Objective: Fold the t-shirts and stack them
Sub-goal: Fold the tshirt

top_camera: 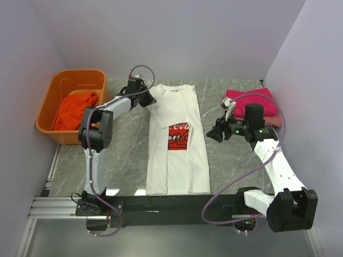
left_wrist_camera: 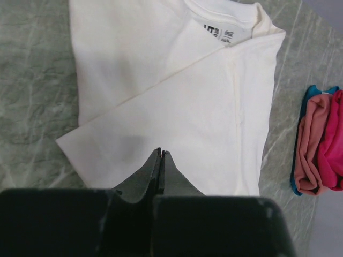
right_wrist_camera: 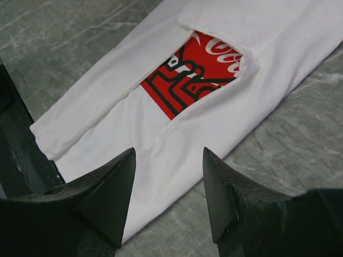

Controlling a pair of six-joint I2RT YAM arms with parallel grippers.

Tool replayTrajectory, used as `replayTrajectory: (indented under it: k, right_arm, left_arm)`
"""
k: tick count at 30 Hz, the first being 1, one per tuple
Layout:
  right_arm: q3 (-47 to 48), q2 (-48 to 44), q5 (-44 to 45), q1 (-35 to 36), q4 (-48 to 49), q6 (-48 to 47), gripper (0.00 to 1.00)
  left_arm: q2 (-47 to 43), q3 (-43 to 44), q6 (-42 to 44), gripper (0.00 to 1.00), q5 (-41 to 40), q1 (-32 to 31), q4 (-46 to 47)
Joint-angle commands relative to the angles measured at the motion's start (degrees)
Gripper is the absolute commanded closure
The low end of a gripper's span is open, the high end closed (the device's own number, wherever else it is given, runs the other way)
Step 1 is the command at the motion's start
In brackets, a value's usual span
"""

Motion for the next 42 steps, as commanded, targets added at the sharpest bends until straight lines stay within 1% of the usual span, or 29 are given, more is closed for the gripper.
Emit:
replayTrajectory:
  k: [1,5,6,7,9,10,11,12,16,23,33,35,37,39,42]
  right_arm:
    - [0.82,0.28,-1.0,-0.26,-0.17,-0.93,0.4]
    - [0.73,0.19,-1.08,-0.26,-0.34,-0.94,0.4]
    - [0.82,0.1,-1.17,-0.35,-0.34,-1.02,0.4]
    - [0.73,0.19,-1.26,-0.35,-0.43,-1.11,0.4]
    - [0.91,0.28,-1.35,-0.26,-0.52,-1.2,0.4]
    - [0.91,0.28,-1.35,-0.35,-0.52,-1.11,0.4]
    - [0.91,0.36,-1.44,-0.26,-0.52,-1.2,0.4]
    - [0.82,0.45,-1.52,-0.26,-0.61,-1.11,0.4]
    - [0.91,0.54,-1.7,-0.26,-0.78,-1.2,0.4]
    - [0.91,0.54,-1.96,-0.43,-0.69,-1.02,0.4]
    - [1.0,0.89,-2.14,-0.43,-0.87,-1.02,0.4]
    - [1.0,0.8,-2.4,-0.52,-1.05,-1.11,0.4]
    - [1.09,0.89,-2.49,-0.7,-1.13,-1.2,0.4]
    - [1.0,0.89,-2.58,-0.7,-1.13,-1.2,0.4]
    - [1.17,0.98,-2.75,-0.7,-1.4,-1.29,0.4]
  left_arm:
    - [-1.29,3.17,1.67,0.99,0.61,-0.73,1.4]
    - [-1.9,3.26,1.41,0.98,-3.16,-0.82,-0.79]
    - [-2.25,2.91,1.14,0.93,-4.13,-0.47,-1.58]
    - [-2.51,2.3,0.53,0.76,-5.36,-0.21,-2.46]
    - [-3.65,-0.85,-1.49,0.63,-5.55,0.84,-2.04]
    - [-4.09,-2.26,-2.1,0.52,-5.02,1.2,-0.12]
    - [-4.71,-3.67,-3.68,0.49,-4.93,1.55,0.68]
    - [-5.5,-5.94,-4.39,0.48,-4.76,2.25,1.65]
    - [-5.42,-7.64,-6.94,0.48,-4.32,2.96,2.8]
    - [-1.91,-5.71,-10.46,0.48,-4.23,3.05,0.26]
    - [1.96,-4.47,-13.09,0.5,-2.38,3.05,1.57]
    - [2.67,-3.69,-13.27,0.56,-2.47,3.13,1.66]
    - [3.02,-3.59,-13.36,0.65,-2.73,3.22,2.01]
    - [3.28,-2.98,-13.19,0.67,-2.65,3.22,1.84]
    - [3.55,-2.36,-12.4,0.74,-2.91,3.31,1.75]
